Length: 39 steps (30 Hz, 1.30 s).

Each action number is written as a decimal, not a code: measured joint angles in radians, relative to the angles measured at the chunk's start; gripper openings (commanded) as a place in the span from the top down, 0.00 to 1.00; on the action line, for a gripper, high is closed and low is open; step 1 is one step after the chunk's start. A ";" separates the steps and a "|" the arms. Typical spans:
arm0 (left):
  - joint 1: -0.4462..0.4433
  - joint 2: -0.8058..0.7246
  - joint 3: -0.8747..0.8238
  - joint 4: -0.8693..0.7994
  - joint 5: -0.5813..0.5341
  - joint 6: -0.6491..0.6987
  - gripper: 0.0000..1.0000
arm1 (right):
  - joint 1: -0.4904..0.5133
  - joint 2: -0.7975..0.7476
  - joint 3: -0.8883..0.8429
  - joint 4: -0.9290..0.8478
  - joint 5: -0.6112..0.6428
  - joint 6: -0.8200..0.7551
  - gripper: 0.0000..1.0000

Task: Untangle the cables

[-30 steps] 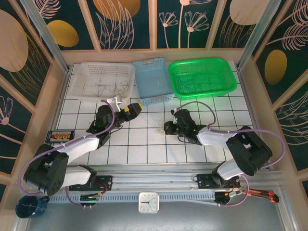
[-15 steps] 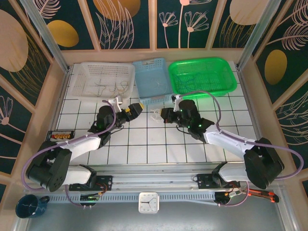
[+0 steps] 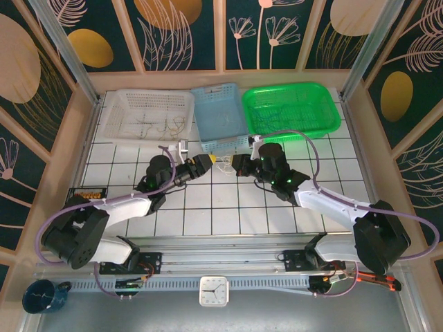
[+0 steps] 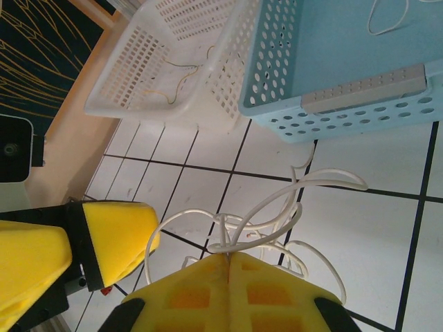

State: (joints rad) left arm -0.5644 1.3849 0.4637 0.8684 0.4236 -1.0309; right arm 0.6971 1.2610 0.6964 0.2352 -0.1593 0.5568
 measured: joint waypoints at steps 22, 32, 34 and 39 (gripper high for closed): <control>-0.015 0.120 0.055 0.045 0.008 -0.005 0.84 | 0.000 0.000 0.000 0.001 -0.023 0.003 1.00; -0.021 0.109 0.055 0.038 0.013 -0.010 1.00 | -0.022 0.000 -0.051 0.030 -0.010 0.008 1.00; -0.021 0.082 0.063 0.017 0.012 -0.006 1.00 | -0.045 0.000 -0.097 0.045 -0.003 0.021 1.00; -0.034 -0.005 0.114 -0.050 0.015 0.017 1.00 | -0.074 0.013 -0.186 0.124 -0.004 0.057 1.00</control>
State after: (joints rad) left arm -0.5987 1.3800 0.5777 0.8188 0.4385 -1.0142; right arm 0.6235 1.2736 0.5102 0.3592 -0.1635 0.6136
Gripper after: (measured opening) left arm 0.043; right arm 0.052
